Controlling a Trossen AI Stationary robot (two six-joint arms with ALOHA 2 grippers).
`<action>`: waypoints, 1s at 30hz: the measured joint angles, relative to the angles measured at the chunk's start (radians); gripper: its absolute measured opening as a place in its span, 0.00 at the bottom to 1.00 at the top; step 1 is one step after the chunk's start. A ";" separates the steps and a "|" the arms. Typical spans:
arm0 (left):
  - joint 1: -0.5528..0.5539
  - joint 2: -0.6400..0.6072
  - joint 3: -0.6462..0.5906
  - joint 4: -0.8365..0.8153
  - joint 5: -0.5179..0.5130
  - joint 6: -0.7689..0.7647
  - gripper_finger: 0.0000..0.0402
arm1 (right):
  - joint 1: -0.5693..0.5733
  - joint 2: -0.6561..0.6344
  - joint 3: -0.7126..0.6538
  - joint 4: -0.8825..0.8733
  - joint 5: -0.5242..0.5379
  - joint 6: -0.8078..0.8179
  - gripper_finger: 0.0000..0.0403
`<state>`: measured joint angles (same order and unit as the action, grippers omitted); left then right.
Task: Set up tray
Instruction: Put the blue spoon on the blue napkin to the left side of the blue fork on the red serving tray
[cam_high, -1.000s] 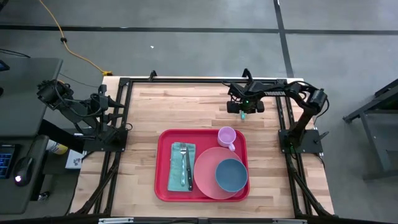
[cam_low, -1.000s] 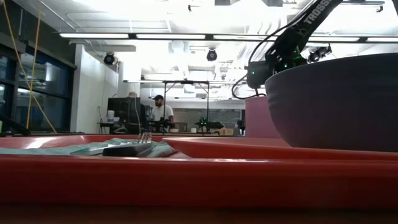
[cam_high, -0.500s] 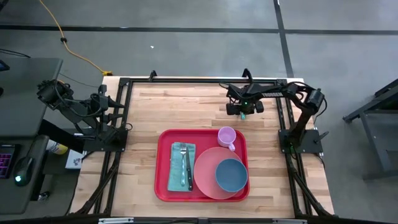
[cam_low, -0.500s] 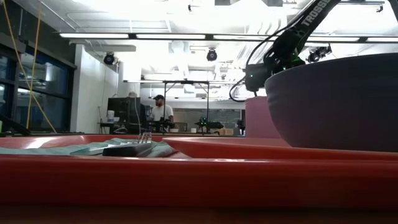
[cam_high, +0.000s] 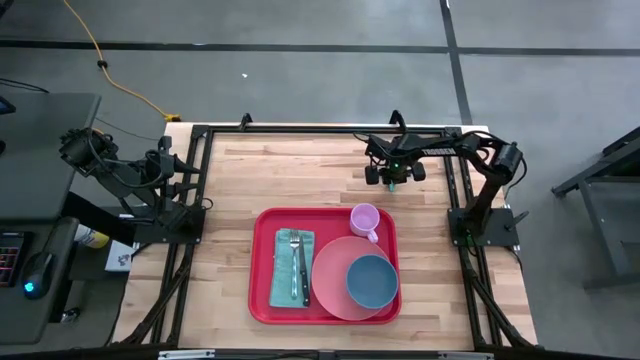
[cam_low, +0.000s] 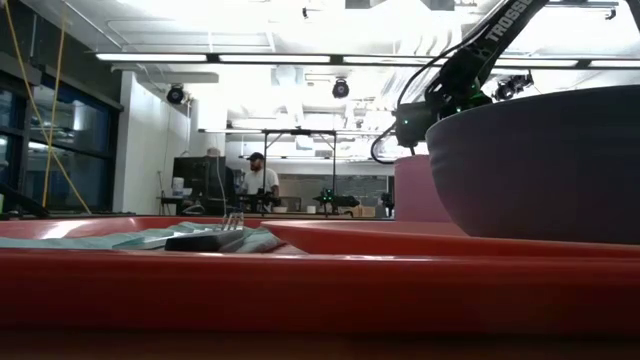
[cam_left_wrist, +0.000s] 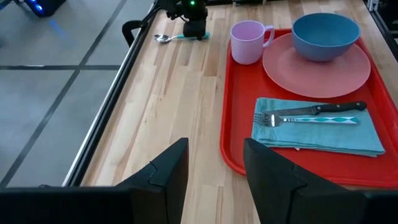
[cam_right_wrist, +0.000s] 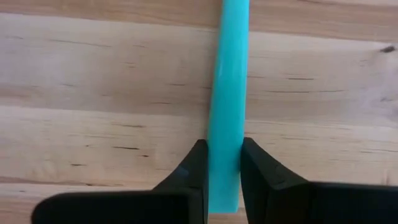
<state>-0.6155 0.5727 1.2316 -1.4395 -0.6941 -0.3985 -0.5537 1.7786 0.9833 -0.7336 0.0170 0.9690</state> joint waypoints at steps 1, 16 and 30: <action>0.000 0.000 0.000 0.000 0.000 0.000 0.45 | 0.000 -0.002 0.000 0.001 -0.003 0.008 0.10; 0.000 0.000 0.000 -0.003 0.060 0.047 0.45 | 0.072 -0.223 0.145 -0.197 0.038 0.021 0.10; 0.000 0.000 0.000 -0.005 0.113 0.062 0.45 | 0.372 -0.416 0.404 -0.540 0.040 0.253 0.10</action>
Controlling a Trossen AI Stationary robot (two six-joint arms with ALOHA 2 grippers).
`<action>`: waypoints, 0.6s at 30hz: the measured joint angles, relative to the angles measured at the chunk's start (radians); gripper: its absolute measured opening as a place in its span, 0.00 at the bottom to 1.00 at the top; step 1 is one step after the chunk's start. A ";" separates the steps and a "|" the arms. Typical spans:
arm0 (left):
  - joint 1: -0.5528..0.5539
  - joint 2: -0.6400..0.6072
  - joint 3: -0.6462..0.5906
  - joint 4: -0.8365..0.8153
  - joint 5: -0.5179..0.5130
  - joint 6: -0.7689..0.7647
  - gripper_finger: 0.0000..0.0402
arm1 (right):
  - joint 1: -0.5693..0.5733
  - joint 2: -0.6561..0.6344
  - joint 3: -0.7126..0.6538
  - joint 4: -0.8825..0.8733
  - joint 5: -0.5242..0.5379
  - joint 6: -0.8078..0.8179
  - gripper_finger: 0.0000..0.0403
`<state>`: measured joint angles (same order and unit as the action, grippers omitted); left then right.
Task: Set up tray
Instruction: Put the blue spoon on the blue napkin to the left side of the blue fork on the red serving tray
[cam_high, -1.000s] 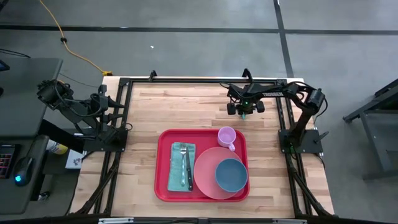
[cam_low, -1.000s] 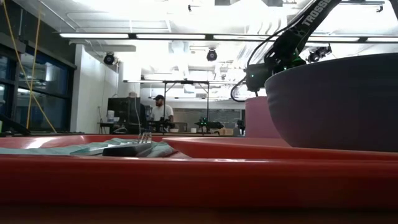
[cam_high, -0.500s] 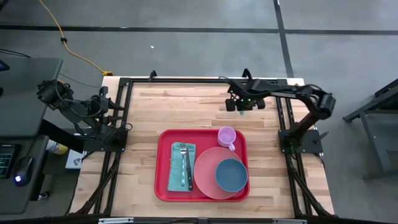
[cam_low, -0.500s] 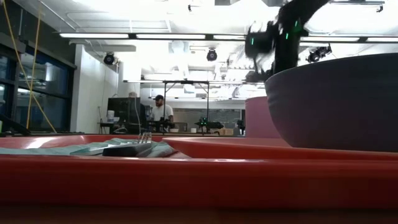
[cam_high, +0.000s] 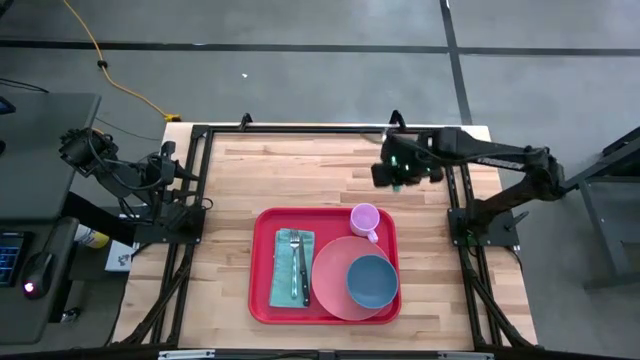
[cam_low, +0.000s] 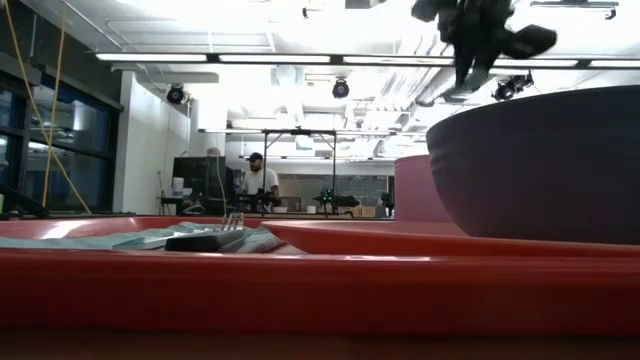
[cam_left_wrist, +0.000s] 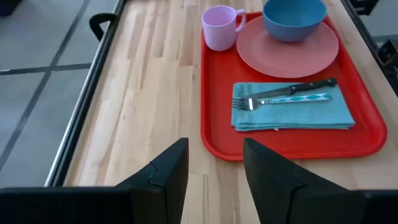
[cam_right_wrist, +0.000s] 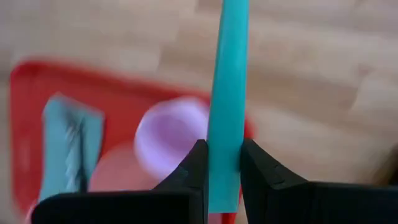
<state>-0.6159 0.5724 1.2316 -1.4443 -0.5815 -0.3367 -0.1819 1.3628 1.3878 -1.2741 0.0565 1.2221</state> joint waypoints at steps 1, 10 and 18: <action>0.000 0.000 0.000 -0.001 0.005 0.005 0.45 | 0.037 0.000 0.014 -0.008 -0.020 0.027 0.10; 0.000 0.000 0.000 -0.001 0.052 0.019 0.45 | 0.413 0.006 0.041 0.062 -0.068 0.419 0.09; 0.000 0.000 0.000 -0.001 0.080 0.048 0.45 | 0.659 0.138 0.039 0.350 -0.049 0.627 0.09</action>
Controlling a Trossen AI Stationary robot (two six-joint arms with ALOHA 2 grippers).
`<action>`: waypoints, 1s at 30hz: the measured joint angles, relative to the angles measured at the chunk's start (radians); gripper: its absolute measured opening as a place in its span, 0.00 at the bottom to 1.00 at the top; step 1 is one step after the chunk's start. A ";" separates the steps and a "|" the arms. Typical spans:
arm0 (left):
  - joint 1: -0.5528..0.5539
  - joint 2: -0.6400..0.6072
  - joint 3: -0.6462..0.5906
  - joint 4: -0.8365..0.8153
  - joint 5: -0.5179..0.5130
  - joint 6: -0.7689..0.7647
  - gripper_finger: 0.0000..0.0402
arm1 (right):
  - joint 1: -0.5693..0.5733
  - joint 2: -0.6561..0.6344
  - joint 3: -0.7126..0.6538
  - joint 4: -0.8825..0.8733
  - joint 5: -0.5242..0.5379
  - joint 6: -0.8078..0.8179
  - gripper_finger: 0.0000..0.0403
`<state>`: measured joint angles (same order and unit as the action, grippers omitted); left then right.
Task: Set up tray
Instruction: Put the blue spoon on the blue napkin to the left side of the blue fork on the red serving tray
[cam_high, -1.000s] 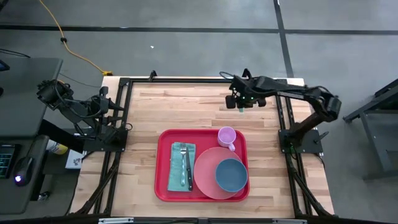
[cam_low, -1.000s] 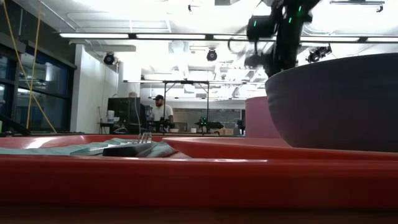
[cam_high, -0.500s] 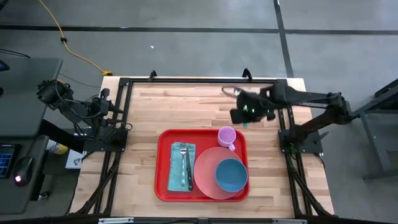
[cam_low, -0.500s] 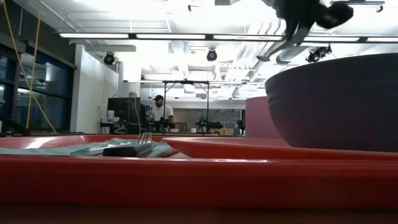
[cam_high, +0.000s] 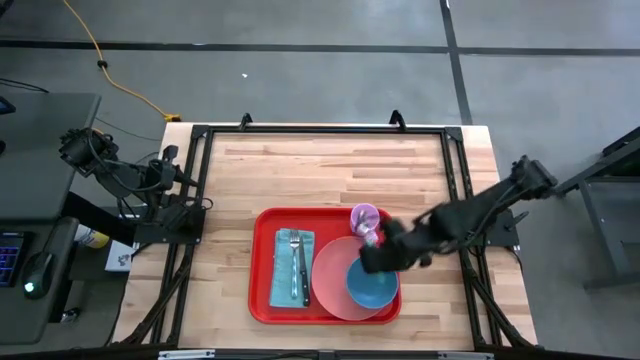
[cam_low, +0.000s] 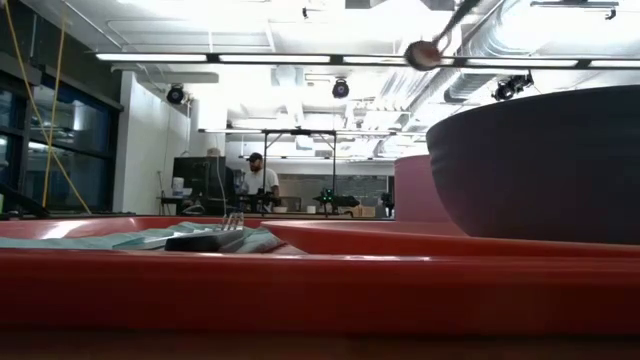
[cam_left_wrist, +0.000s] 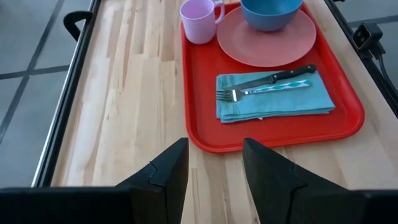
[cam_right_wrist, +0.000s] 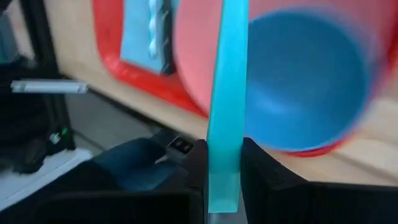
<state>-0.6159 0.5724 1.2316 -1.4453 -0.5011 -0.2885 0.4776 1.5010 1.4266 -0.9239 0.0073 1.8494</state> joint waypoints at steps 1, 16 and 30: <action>0.000 0.000 0.000 0.000 0.002 0.000 0.45 | 0.013 0.029 0.000 0.048 0.001 0.006 0.09; 0.000 0.000 0.000 0.000 0.074 0.030 0.45 | 0.059 0.640 0.692 0.130 0.184 -0.100 0.09; 0.000 -0.001 0.000 0.005 0.077 0.022 0.45 | -0.104 0.821 0.736 0.416 0.403 -0.259 0.09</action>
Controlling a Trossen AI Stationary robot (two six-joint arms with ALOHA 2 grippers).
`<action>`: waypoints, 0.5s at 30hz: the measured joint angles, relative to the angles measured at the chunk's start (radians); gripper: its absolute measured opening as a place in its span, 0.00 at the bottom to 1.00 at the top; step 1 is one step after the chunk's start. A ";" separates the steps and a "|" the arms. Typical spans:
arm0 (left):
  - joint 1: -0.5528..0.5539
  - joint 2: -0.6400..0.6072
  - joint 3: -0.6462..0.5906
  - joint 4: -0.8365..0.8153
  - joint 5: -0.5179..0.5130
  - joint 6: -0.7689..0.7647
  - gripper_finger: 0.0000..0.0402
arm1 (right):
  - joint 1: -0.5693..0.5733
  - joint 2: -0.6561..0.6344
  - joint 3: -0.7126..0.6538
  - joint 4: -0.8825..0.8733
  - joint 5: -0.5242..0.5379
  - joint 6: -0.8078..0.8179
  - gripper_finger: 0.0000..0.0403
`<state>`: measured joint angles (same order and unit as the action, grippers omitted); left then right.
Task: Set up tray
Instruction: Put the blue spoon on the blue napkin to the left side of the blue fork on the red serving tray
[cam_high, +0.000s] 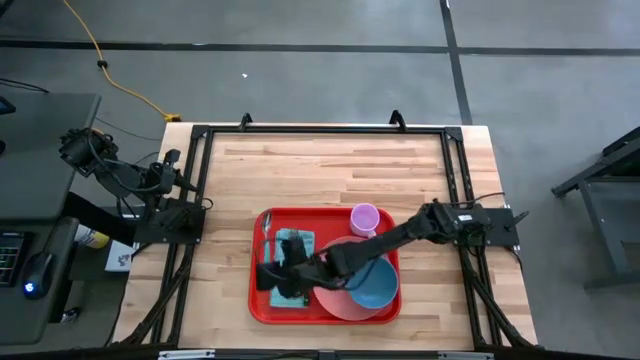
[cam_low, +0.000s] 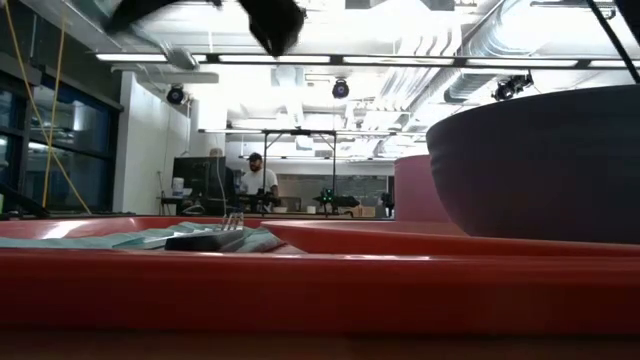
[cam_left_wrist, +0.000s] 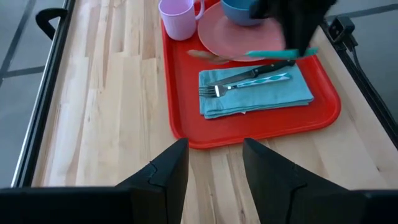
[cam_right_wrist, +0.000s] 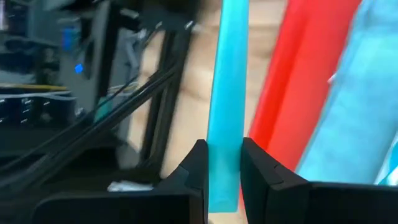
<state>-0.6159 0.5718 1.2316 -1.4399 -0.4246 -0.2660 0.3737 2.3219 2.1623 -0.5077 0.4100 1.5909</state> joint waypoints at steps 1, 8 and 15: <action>0.000 -0.001 0.000 0.000 0.002 0.000 0.45 | -0.014 0.001 -0.001 -0.011 -0.004 -0.001 0.09; 0.000 -0.001 0.000 0.000 0.018 -0.027 0.45 | -0.075 0.001 0.001 -0.051 -0.097 0.037 0.09; 0.000 -0.001 0.000 0.000 0.017 -0.031 0.45 | -0.063 0.000 0.002 -0.160 -0.184 0.111 0.09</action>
<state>-0.6159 0.5709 1.2316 -1.4399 -0.4076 -0.2966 0.3107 2.3222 2.1643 -0.6677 0.2265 1.7015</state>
